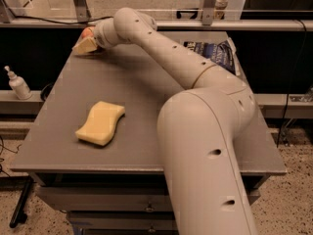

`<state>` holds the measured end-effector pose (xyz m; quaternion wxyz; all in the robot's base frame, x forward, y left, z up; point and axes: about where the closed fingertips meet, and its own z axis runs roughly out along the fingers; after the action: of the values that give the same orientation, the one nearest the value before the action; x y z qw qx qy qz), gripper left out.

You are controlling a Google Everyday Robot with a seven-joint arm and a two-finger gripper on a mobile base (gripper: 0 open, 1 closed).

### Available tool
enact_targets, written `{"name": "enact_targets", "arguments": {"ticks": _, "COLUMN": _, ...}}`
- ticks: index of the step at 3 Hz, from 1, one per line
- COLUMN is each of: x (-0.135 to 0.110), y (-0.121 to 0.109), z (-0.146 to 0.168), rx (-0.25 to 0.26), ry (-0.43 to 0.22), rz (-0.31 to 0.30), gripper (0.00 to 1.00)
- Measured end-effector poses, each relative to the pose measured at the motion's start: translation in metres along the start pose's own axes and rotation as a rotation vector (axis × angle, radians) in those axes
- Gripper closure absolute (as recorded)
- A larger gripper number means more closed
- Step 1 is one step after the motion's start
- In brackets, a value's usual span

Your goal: Move apple near sponge

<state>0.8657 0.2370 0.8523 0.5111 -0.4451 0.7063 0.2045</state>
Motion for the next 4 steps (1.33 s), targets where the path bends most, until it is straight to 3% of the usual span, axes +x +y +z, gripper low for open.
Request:
{"name": "enact_targets", "arguments": {"ticks": 2, "x": -0.013, "y": -0.004, "z": -0.012, "rx": 0.045, "ry": -0.017, "rz": 0.015, "gripper": 0.65}}
{"name": "enact_targets", "arguments": {"ticks": 3, "x": -0.027, "y": 0.003, "z": -0.049, "rx": 0.073, "ry": -0.027, "rz": 0.024, "gripper": 0.88}}
{"name": "enact_targets", "arguments": {"ticks": 4, "x": -0.044, "y": 0.012, "z": -0.115, "rx": 0.126, "ry": -0.041, "rz": 0.043, "gripper": 1.0}}
